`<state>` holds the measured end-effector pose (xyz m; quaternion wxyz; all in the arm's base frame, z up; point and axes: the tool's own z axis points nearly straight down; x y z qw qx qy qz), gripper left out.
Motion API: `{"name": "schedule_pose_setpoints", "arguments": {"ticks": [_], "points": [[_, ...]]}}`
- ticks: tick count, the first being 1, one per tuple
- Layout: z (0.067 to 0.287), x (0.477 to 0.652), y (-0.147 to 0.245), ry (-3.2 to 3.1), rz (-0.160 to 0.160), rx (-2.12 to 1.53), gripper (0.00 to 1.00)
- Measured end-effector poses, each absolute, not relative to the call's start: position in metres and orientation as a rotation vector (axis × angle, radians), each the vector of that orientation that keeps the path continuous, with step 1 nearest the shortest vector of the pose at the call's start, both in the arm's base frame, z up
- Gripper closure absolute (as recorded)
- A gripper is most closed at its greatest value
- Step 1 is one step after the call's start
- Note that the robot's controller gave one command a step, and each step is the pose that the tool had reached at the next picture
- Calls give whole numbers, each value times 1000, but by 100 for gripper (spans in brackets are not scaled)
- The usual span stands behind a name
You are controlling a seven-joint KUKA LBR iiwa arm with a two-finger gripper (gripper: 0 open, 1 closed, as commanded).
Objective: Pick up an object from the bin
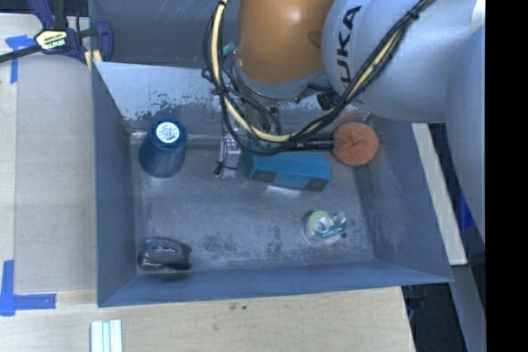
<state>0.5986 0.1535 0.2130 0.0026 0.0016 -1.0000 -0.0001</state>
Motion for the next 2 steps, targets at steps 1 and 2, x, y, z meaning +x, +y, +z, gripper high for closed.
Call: {"name": "schedule_pose_setpoints", "arguments": {"ticks": [1, 2], "points": [[218, 600, 153, -3145, -2, 0, 0], [126, 558, 185, -3136, -2, 316, 0]]}}
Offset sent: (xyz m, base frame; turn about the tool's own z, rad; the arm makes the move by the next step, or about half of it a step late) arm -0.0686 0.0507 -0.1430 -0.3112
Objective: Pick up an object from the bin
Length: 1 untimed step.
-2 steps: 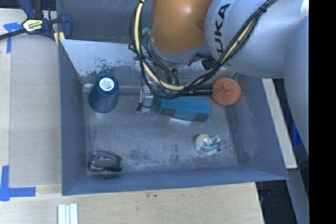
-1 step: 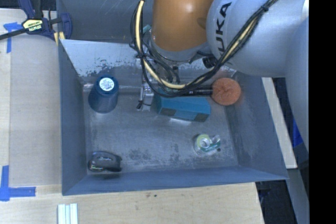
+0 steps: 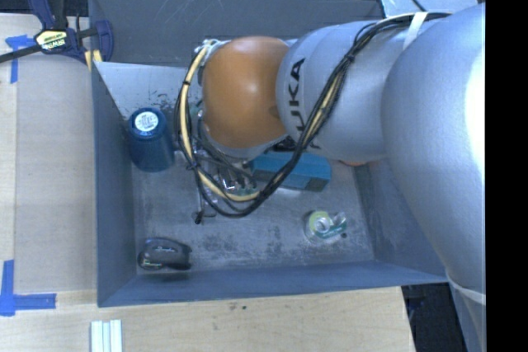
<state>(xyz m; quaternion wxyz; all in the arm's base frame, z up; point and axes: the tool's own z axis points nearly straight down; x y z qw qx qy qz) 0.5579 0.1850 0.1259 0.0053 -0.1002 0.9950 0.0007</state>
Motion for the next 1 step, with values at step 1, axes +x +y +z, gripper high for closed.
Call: {"name": "schedule_pose_setpoints", "arguments": {"ticks": [1], "points": [[136, 541, 207, 3117, 5, -272, 0]]}}
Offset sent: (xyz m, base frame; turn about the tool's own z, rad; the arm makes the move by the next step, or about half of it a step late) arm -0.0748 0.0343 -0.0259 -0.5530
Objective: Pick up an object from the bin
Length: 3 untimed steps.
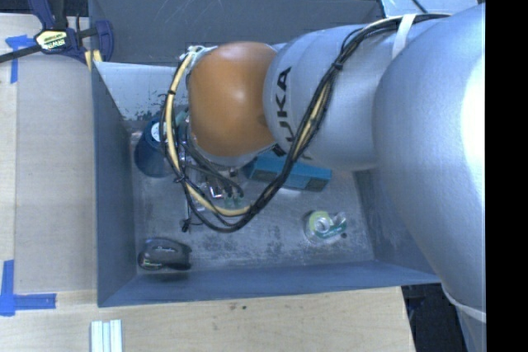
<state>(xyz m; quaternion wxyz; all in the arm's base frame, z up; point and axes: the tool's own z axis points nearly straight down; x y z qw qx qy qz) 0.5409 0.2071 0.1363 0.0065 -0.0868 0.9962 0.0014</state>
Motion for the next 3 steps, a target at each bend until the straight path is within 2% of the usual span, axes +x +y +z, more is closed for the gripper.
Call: {"name": "schedule_pose_setpoints", "arguments": {"ticks": [1, 2, 3], "points": [[103, 488, 218, 2921, 1, -1146, 0], [70, 492, 239, 3006, 2, -855, 0], [70, 496, 244, 3116, 0, -341, 100]]}}
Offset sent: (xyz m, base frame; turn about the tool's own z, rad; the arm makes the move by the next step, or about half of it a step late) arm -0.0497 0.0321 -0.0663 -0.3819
